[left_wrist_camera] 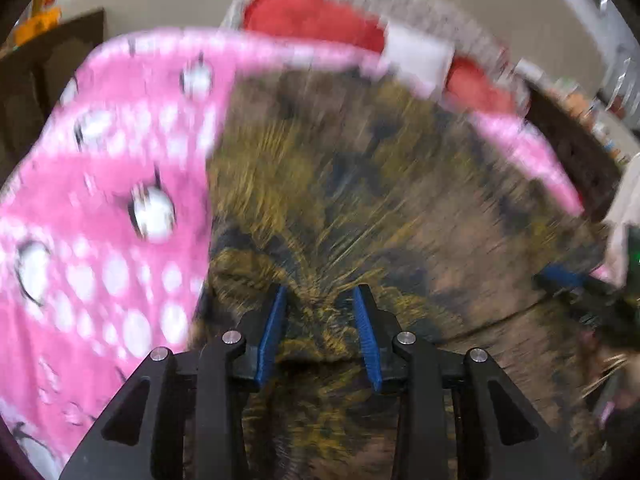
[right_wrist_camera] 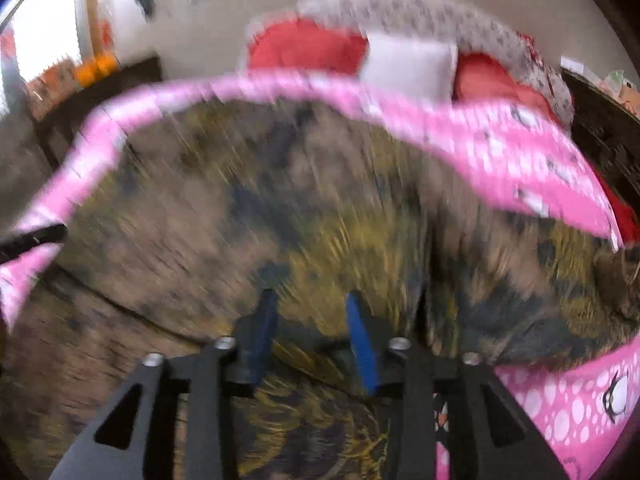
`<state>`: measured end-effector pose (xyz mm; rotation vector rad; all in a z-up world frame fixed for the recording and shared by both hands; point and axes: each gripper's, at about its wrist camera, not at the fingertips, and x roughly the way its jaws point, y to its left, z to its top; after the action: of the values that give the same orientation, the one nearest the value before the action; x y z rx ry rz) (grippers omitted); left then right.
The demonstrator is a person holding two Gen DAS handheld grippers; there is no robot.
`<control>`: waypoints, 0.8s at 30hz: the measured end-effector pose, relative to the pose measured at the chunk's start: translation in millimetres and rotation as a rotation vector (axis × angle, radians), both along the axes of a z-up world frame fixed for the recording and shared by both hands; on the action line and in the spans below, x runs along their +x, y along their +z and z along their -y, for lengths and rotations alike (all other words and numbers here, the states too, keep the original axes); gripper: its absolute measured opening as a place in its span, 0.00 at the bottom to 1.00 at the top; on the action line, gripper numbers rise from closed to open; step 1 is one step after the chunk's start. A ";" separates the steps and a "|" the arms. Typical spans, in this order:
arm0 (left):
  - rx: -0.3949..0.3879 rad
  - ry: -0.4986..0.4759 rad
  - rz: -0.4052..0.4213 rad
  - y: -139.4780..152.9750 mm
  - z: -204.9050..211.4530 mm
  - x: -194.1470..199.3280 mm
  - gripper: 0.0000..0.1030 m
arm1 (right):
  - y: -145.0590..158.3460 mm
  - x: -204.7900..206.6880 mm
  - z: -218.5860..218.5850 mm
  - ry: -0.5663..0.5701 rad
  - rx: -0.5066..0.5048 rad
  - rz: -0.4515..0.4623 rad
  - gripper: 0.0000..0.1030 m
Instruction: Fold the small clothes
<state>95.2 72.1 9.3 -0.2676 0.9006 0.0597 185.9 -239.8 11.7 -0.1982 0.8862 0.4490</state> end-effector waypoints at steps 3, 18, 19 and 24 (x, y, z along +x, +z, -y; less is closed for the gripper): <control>0.044 0.025 0.037 14.6 -0.9 2.4 0.14 | 4.1 4.9 3.4 -0.018 -0.009 -0.041 0.42; 0.025 0.034 0.044 15.8 -7.7 23.9 0.22 | 50.3 33.1 14.4 -0.091 0.181 0.027 0.48; 0.019 0.012 0.064 14.7 -2.2 8.8 0.22 | 61.7 23.9 29.3 -0.101 0.183 0.080 0.48; 0.087 -0.103 0.090 -10.6 24.7 -26.4 0.27 | 101.0 -1.8 125.0 -0.152 0.097 0.299 0.55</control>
<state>68.7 47.4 -1.3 -0.1409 0.8190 -0.0086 184.1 -364.8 112.7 -0.1043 0.5805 0.3098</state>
